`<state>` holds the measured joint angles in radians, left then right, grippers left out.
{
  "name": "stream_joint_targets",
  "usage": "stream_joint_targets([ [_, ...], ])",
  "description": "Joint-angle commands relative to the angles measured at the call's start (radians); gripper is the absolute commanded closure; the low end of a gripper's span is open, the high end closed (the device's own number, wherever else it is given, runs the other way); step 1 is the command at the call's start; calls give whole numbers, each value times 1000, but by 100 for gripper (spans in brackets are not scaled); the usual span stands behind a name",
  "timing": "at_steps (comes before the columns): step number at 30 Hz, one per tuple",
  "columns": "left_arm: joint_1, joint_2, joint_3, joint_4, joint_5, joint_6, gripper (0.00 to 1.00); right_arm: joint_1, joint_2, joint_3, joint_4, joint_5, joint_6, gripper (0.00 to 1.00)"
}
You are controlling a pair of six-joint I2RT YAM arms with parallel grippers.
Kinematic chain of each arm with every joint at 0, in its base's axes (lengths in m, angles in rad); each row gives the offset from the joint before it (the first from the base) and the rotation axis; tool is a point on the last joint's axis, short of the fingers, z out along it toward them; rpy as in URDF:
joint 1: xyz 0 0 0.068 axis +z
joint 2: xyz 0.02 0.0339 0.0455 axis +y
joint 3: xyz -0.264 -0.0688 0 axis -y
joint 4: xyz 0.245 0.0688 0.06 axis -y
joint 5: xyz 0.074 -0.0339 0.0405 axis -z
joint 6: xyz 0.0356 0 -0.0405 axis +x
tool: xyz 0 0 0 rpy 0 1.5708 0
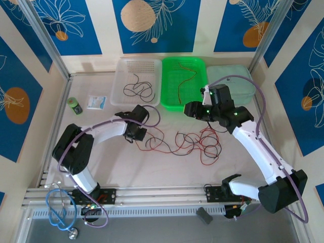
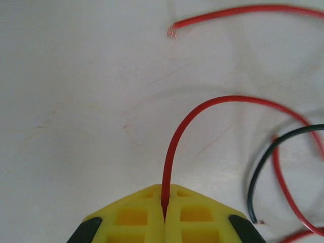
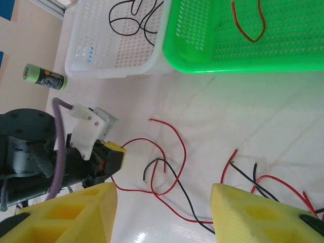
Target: Untangle the cables
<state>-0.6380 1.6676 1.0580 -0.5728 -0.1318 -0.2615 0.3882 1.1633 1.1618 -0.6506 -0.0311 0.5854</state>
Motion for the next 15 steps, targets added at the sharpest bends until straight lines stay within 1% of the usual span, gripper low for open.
stream_joint_targets([
  [1,-29,-100,48,-68,-42,-8,100,-5,-28,-21,-6,-24,20,48],
  [7,-79,-214,217,-209,-89,5,100,10,-21,-77,31,-52,58,48],
  [11,-103,-242,309,-276,-116,20,100,40,8,-98,52,-56,80,48],
  [15,-111,-261,359,-307,-137,25,100,84,56,-109,73,-61,114,48],
])
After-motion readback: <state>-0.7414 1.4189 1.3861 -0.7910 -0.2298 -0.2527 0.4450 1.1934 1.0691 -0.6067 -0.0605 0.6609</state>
